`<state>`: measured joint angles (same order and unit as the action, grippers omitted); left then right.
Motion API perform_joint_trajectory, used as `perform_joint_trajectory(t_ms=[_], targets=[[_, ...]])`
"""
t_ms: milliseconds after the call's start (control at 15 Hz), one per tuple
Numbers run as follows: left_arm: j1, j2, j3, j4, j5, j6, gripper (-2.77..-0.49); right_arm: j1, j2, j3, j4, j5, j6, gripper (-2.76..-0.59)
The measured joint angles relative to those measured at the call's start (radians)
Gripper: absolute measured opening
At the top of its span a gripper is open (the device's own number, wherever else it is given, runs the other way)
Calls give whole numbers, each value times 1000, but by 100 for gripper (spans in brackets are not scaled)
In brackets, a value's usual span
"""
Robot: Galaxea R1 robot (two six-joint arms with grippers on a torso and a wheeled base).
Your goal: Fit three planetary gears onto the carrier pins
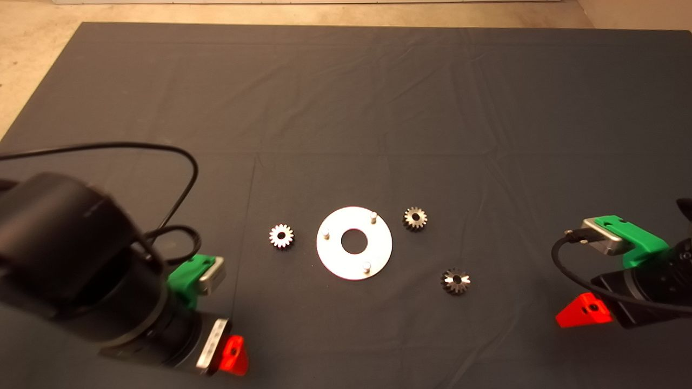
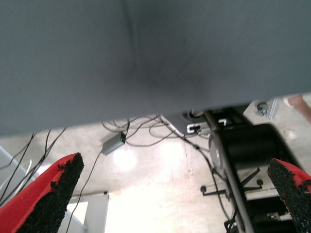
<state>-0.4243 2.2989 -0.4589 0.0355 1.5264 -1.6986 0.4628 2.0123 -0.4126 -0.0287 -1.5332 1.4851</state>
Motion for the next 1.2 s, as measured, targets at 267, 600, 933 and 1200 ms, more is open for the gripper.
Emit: perform_joint_trajectory(t_ms=[267,600,933,1200], targets=[[0,65,-74,32,0,10,-51,0,1,0,0,0,0,-60],[1,228,-217,49,-2,14,-51,0,1,1,0,-1,0,-60],[6,278,-335,97,0,18,-51,0,11,2,1,1,0,-60],[6,290,-428,123,-2,21,-51,-1,23,3,1,0,0,-61]])
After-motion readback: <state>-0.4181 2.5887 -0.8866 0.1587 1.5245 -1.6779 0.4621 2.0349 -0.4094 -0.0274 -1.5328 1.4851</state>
